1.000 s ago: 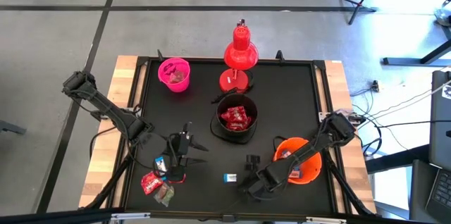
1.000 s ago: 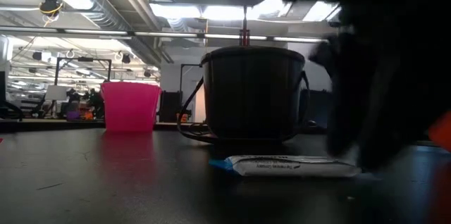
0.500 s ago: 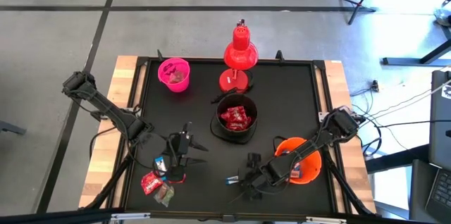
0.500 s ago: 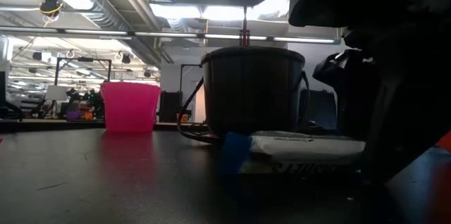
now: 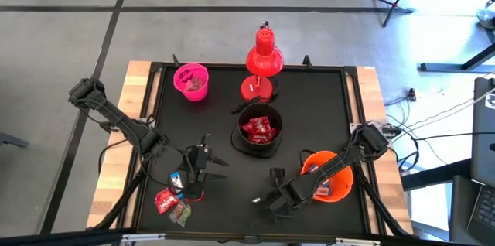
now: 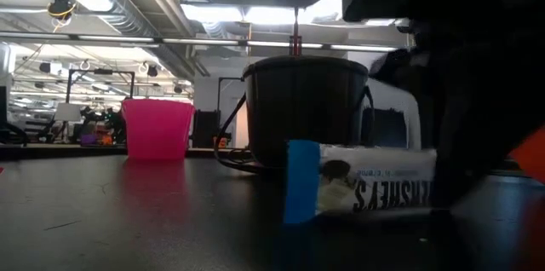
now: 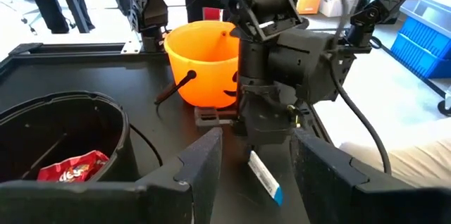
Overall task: Organize candy in baskets
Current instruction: Put the white chocolate into the orange bucket
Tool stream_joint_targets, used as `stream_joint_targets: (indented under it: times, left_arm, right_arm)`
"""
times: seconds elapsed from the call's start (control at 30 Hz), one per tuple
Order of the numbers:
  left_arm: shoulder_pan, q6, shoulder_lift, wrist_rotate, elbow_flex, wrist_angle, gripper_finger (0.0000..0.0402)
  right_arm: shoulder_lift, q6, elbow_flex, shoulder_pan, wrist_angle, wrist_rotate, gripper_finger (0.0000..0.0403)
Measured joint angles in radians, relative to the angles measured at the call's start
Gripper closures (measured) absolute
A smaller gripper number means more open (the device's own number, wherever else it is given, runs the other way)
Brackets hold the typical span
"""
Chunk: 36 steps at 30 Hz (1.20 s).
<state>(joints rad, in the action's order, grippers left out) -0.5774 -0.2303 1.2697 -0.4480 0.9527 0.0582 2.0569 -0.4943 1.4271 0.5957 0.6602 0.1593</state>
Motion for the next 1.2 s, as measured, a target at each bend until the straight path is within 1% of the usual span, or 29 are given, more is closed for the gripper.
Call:
stream_joint_targets:
  times: [0.07,0.2,0.3,0.37,0.53,0.67,0.73,0.83,0.97,1.07,1.2]
  left_arm:
    - [0.000,-0.004,0.000,0.000,0.000,0.000,0.0244]
    - [0.000,-0.006,0.000,0.000,0.000,0.000,0.0244]
    - [0.000,-0.012,0.000,0.000,0.000,0.001,0.0244]
    - [0.000,-0.022,0.000,0.000,0.000,0.001,0.0244]
    - [0.000,-0.026,0.000,-0.003,0.000,0.001,0.0244]
    - [0.000,-0.026,0.000,-0.005,0.000,-0.001,0.0244]
    - [0.000,-0.026,0.000,-0.004,0.000,-0.005,0.0244]
    - [0.000,-0.026,0.000,-0.005,0.000,-0.006,0.0244]
    - [0.000,-0.026,0.000,-0.004,0.000,-0.006,0.0244]
    - [0.000,-0.025,0.000,-0.004,0.000,-0.006,0.0244]
    - [0.000,-0.024,0.000,-0.004,0.000,-0.006,0.0244]
  right_arm:
    - [0.002,0.005,0.062,0.000,0.096,0.031,0.0389]
    - [-0.004,0.005,0.179,0.019,0.279,0.138,0.0400]
    - [-0.006,0.005,0.251,0.043,0.360,0.195,0.0399]
    - [-0.027,0.002,0.271,0.061,0.387,0.221,0.0397]
    - [-0.127,-0.075,0.250,0.115,0.444,0.347,0.0401]
    - [-0.250,-0.162,0.189,0.163,0.473,0.439,0.0400]
    - [-0.319,-0.210,0.147,0.187,0.490,0.459,0.0401]
    - [-0.427,-0.278,0.072,0.228,0.496,0.475,0.0401]
    - [-0.548,-0.391,-0.035,0.286,0.510,0.453,0.0401]
    - [-0.608,-0.503,-0.098,0.322,0.549,0.405,0.0401]
    - [-0.641,-0.617,-0.157,0.354,0.611,0.301,0.0401]
